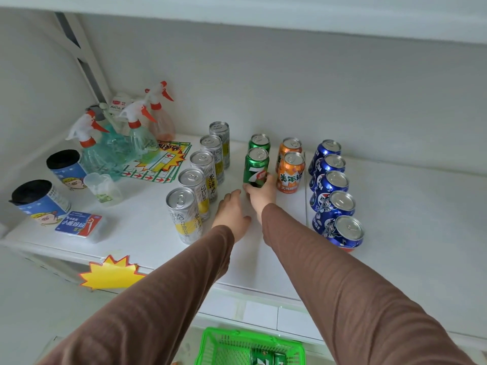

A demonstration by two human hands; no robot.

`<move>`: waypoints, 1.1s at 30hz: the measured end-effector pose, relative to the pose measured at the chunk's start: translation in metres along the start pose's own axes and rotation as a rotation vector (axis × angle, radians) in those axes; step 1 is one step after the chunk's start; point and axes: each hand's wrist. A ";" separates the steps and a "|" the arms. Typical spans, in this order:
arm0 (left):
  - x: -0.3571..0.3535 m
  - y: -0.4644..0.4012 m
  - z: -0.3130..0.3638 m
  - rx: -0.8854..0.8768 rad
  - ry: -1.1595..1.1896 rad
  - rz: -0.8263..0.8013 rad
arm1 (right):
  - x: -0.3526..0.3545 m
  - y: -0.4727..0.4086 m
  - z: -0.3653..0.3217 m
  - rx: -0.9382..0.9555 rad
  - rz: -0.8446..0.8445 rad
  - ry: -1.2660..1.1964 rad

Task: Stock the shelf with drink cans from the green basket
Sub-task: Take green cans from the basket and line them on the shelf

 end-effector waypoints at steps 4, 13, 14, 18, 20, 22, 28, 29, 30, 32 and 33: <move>-0.003 0.021 -0.001 -0.054 -0.022 0.042 | 0.012 0.031 0.013 -0.051 -0.071 0.014; -0.011 0.125 -0.024 -0.205 0.125 0.181 | 0.053 0.164 0.049 0.309 -0.067 0.203; -0.013 0.144 -0.030 -0.227 0.132 0.201 | 0.058 0.183 0.057 0.395 -0.062 0.252; -0.034 0.212 -0.068 -0.276 0.115 0.263 | 0.074 0.249 0.102 0.656 -0.065 0.426; -0.053 0.241 -0.091 -0.262 0.121 0.273 | 0.082 0.274 0.131 0.692 -0.055 0.471; -0.078 0.267 -0.113 -0.233 0.120 0.265 | 0.092 0.293 0.165 0.690 -0.058 0.515; -0.180 0.322 -0.173 -0.108 0.022 0.061 | 0.138 0.310 0.285 0.491 -0.111 0.661; -0.199 0.329 -0.182 -0.082 -0.001 0.015 | 0.147 0.308 0.306 0.433 -0.101 0.680; -0.222 0.335 -0.192 -0.055 -0.024 -0.033 | 0.157 0.305 0.329 0.360 -0.090 0.700; -0.266 0.345 -0.210 -0.004 -0.063 -0.126 | 0.177 0.298 0.378 0.211 -0.065 0.736; -0.288 0.349 -0.218 0.023 -0.074 -0.170 | 0.186 0.294 0.402 0.139 -0.054 0.754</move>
Point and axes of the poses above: each hand's wrist, its own y-axis away from the middle knuckle, its own x-axis out of the back of the hand, z = x × y, and after that the axes turned 7 degrees about -y, right-handed
